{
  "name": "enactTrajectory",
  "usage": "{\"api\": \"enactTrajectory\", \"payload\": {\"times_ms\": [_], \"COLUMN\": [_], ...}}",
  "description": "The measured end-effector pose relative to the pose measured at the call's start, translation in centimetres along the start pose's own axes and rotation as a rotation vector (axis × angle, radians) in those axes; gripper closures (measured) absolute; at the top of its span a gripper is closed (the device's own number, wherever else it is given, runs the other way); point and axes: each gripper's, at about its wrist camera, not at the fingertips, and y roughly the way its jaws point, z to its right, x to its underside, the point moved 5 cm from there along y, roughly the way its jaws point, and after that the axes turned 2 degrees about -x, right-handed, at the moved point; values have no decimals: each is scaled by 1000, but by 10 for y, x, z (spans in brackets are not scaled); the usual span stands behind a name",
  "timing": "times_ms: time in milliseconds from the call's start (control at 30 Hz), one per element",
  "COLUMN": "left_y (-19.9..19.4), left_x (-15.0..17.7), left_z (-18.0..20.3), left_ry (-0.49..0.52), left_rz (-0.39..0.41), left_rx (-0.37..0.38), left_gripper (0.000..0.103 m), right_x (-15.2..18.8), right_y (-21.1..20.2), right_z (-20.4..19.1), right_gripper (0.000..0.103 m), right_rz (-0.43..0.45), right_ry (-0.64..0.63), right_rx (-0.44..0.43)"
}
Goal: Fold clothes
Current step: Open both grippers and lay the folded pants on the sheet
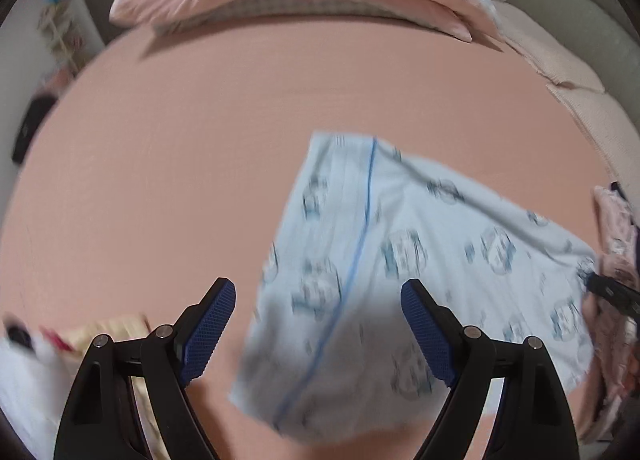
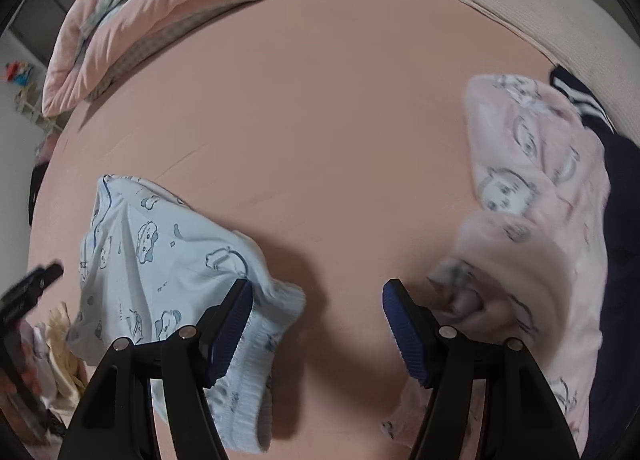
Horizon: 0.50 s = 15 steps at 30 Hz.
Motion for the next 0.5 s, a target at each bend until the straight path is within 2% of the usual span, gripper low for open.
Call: {"api": "enactTrajectory", "payload": {"times_ms": [167,267,500], "left_y": [-7,-10,-20], "left_x": [37,47,67], "left_z": [-9,-11,-7], "left_ry": [-85,-96,-114], "left_rz": [-7,16,70], "left_rx": [34,51,55], "left_gripper": [18,18,18], "right_x": [-10,-9,20], "right_y": [16,12,-19], "right_z": [6,5,-8], "right_gripper": [36,36,36], "right_rz": [-5,-12,2], "right_ry": [30,54,40], "right_rx": [55,29,-24]}}
